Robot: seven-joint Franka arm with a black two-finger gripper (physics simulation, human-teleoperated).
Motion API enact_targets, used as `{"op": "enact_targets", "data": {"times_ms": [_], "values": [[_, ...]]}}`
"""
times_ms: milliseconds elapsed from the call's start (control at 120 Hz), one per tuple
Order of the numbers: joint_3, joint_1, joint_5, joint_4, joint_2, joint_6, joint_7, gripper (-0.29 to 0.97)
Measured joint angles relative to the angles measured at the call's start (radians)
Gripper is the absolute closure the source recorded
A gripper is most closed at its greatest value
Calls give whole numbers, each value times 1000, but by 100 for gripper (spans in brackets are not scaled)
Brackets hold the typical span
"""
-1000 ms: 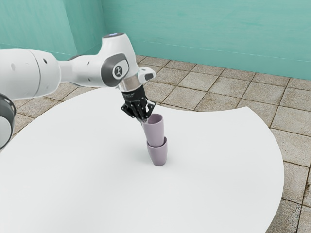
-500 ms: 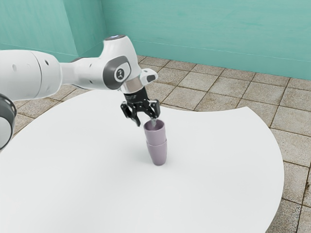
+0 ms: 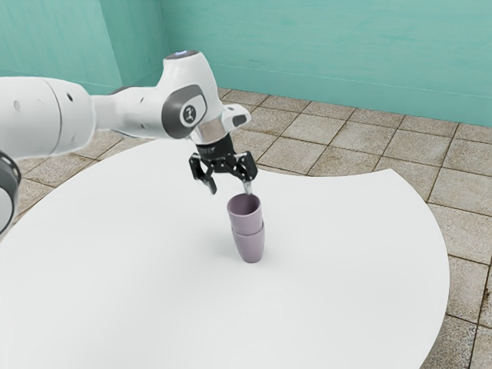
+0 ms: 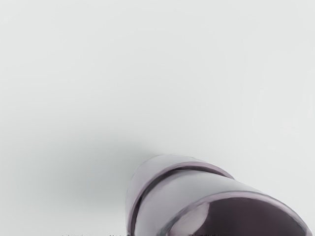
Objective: Place the left cup onto the right cup
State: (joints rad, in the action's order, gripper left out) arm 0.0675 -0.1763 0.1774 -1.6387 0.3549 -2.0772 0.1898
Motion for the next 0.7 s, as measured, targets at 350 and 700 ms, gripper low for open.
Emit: {"op": "enact_targets", "data": {"times_ms": [350, 700], "values": [[0, -27, -80, -9, -77, 44, -19, 0], [1, -36, -173, -11, -142, 111, -119, 0]]}}
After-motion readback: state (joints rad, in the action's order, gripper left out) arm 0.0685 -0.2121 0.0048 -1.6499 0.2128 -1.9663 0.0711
